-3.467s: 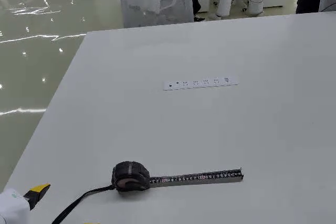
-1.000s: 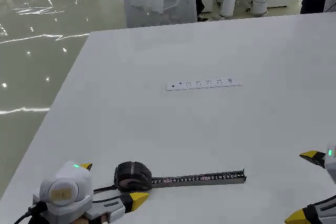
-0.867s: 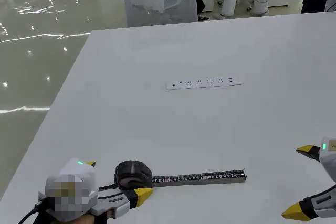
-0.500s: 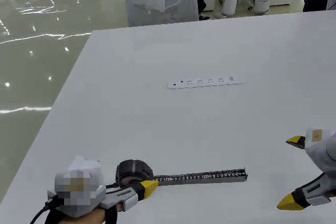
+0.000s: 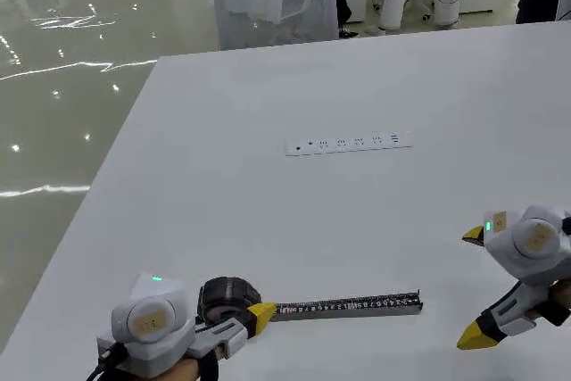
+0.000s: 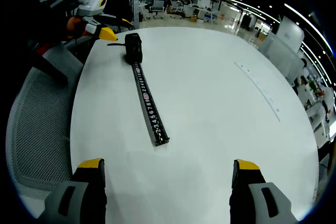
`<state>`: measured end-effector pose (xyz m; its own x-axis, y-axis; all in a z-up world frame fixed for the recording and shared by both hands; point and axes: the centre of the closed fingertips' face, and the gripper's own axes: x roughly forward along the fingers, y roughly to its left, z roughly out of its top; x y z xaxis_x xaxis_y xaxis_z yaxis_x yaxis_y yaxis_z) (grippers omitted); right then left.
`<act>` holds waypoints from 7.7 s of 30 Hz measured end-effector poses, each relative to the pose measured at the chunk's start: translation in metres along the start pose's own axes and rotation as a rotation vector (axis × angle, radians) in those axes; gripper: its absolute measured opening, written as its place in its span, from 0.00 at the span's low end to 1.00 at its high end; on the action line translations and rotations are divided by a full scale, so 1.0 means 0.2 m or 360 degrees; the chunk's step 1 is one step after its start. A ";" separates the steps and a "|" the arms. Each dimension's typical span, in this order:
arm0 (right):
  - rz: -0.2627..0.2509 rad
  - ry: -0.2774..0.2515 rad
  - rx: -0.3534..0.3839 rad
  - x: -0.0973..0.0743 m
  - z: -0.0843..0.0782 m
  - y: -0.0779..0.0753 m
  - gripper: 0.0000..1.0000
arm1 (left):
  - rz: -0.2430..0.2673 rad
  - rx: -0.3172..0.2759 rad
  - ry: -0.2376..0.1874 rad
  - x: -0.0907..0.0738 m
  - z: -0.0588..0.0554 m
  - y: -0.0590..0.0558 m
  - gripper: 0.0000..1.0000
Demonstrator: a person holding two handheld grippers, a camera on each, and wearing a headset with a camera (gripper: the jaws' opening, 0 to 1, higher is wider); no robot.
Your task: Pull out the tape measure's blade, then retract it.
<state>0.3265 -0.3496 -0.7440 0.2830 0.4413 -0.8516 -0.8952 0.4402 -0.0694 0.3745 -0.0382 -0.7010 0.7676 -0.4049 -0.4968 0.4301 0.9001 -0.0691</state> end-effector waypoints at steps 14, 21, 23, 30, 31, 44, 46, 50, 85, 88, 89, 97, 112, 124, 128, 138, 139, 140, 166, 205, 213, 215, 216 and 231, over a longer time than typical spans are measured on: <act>0.0178 0.0102 -0.0166 0.14 0.06 0.02 0.91 | 0.0005 0.0023 -0.0022 0.07 -0.02 -0.04 0.99; 0.0240 0.0150 -0.0288 0.20 0.10 0.01 0.82 | 0.0019 0.0031 -0.0082 0.08 0.00 -0.04 0.99; 0.0246 0.0173 -0.0307 0.22 0.11 0.00 0.80 | 0.0020 0.0034 -0.0079 0.08 -0.01 -0.04 0.99; 0.0311 0.0235 -0.0367 0.26 0.10 0.02 0.64 | 0.0028 0.0001 -0.0066 0.09 -0.03 -0.03 0.99; 0.0321 0.0242 -0.0391 0.26 0.09 0.02 0.61 | 0.0027 -0.0001 -0.0061 0.09 -0.04 -0.03 0.99; 0.0383 0.0292 -0.0427 0.29 0.06 0.06 0.30 | 0.0030 -0.0005 -0.0096 0.10 -0.03 -0.02 0.99; 0.0382 0.0294 -0.0433 0.30 0.05 0.06 0.29 | 0.0039 -0.0020 -0.0099 0.10 -0.03 -0.01 0.99; 0.0386 0.0292 -0.0431 0.30 0.04 0.06 0.24 | 0.0043 -0.0039 -0.0097 0.10 -0.03 -0.01 0.99; 0.0294 0.0436 -0.0324 0.31 0.03 0.07 0.09 | 0.0078 -0.0106 -0.0053 0.14 -0.11 0.01 0.89; 0.0288 0.0477 -0.0323 0.31 0.04 0.07 0.09 | 0.0081 -0.0133 -0.0025 0.18 -0.12 0.01 0.87; 0.0289 0.0479 -0.0325 0.31 0.03 0.07 0.09 | 0.0087 -0.0135 -0.0013 0.19 -0.13 0.02 0.85; 0.0256 0.0478 -0.0280 0.31 0.03 0.07 0.09 | 0.0109 -0.0205 0.0060 0.22 -0.15 0.04 0.77; 0.0250 0.0483 -0.0280 0.31 0.03 0.07 0.09 | 0.0139 -0.0219 0.0223 0.24 -0.20 0.06 0.61; 0.0260 0.0481 -0.0301 0.32 0.04 0.07 0.09 | 0.0139 -0.0154 0.0266 0.23 -0.20 0.06 0.59; 0.0248 0.0483 -0.0296 0.32 0.04 0.07 0.09 | 0.0135 -0.0154 0.0269 0.23 -0.20 0.06 0.59; 0.0212 0.0492 -0.0278 0.33 0.07 0.09 0.09 | 0.0134 -0.0155 0.0277 0.24 -0.20 0.06 0.59; 0.0218 0.0492 -0.0288 0.34 0.07 0.09 0.09 | 0.0133 -0.0155 0.0285 0.24 -0.20 0.06 0.59; 0.0223 0.0491 -0.0291 0.33 0.07 0.09 0.09 | 0.0132 -0.0155 0.0291 0.24 -0.20 0.06 0.59; 0.0217 0.0565 -0.0285 0.36 0.10 0.10 0.08 | 0.0135 -0.0147 0.0306 0.24 -0.21 0.06 0.59; 0.0185 0.0550 -0.0180 0.38 0.15 0.11 0.08 | 0.0127 -0.0127 0.0334 0.24 -0.22 0.06 0.60; 0.0176 0.0530 -0.0158 0.39 0.17 0.11 0.08 | 0.0130 -0.0128 0.0339 0.24 -0.22 0.06 0.60; 0.0179 0.0527 -0.0150 0.39 0.17 0.11 0.08 | 0.0130 -0.0130 0.0341 0.24 -0.22 0.06 0.60; 0.0180 0.0527 -0.0147 0.39 0.17 0.11 0.08 | 0.0129 -0.0130 0.0343 0.24 -0.22 0.06 0.60; 0.0185 0.0547 -0.0217 0.41 0.19 0.12 0.09 | 0.0131 -0.0132 0.0349 0.25 -0.22 0.06 0.60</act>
<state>0.3412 -0.2730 -0.7948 0.0661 0.1840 -0.9807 -0.9586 0.2844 -0.0113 0.3967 -0.0399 -0.7644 0.6733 -0.2933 -0.6787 0.3231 0.9424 -0.0868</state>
